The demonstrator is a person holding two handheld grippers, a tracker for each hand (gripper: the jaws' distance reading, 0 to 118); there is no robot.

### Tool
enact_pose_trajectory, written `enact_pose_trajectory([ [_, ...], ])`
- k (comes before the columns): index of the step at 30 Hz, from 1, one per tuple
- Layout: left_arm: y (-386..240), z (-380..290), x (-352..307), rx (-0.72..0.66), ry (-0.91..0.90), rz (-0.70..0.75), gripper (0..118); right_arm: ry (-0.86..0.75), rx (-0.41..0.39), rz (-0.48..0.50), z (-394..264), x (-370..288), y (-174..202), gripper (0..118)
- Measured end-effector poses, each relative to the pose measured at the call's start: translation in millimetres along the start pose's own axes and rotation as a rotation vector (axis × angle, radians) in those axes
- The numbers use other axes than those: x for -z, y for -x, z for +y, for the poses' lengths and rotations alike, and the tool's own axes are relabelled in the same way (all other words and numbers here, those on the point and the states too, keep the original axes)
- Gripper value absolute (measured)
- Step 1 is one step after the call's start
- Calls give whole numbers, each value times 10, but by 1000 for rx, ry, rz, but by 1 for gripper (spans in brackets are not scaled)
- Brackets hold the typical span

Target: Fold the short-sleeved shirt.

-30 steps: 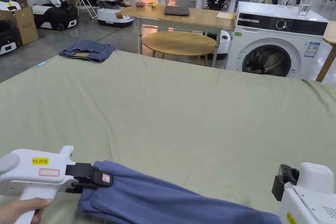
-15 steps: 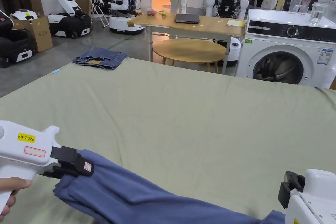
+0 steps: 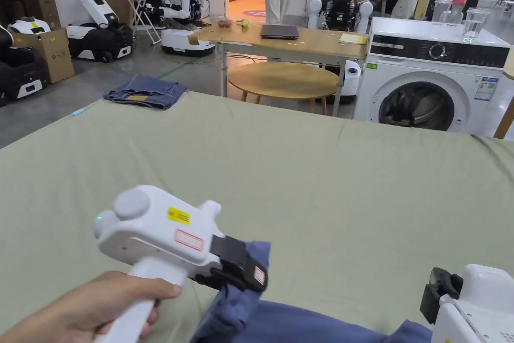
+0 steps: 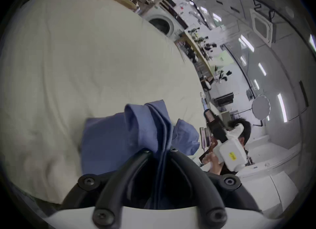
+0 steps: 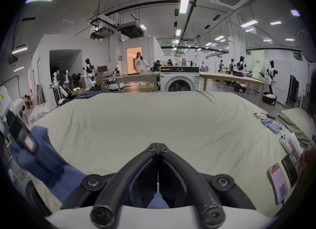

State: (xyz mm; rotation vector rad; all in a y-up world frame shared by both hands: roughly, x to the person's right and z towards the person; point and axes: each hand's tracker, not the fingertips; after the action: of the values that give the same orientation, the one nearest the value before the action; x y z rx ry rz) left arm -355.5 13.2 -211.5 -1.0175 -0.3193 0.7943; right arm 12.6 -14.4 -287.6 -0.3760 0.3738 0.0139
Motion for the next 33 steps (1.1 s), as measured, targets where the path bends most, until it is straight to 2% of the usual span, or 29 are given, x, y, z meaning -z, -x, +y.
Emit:
enact_pose_trajectory([
  [6, 117, -1, 961, -26, 119, 163, 5, 16, 8, -22, -49, -48, -119, 0],
  [8, 197, -34, 1169, -41, 147, 191, 8, 24, 8, -28, -66, -60, -155, 0],
  [9, 213, -60, 1225, -54, 148, 204, 19, 26, 8, -32, -67, -70, -169, 0],
  [11, 245, -75, 1259, -78, 122, 195, 50, 29, 9, -37, -77, -80, -197, 0],
  [15, 188, -53, 1094, -69, 93, 92, 49, 35, 10, -40, -80, -77, -211, 0],
  [18, 1, -105, 842, 12, 60, 134, 46, 36, 8, -39, -89, -78, -205, 0],
  [19, -18, -109, 741, 37, 46, 110, 37, 36, 7, -36, -88, -81, -200, 0],
  [21, -16, -115, 561, 36, 24, 57, 9, 35, 4, -31, -86, -93, -185, 0],
  [24, 46, -138, 335, 60, -65, 58, 8, 34, 1, -23, -79, -104, -173, 0],
  [27, 165, -152, 343, 43, -78, 153, 5, 34, -1, -21, -76, -111, -159, 0],
  [31, 259, -233, 661, 56, 8, 175, 5, 35, -2, -19, -80, -117, -147, 0],
  [33, 237, -304, 845, 55, 52, 119, 5, 39, -3, -19, -93, -111, -147, 0],
])
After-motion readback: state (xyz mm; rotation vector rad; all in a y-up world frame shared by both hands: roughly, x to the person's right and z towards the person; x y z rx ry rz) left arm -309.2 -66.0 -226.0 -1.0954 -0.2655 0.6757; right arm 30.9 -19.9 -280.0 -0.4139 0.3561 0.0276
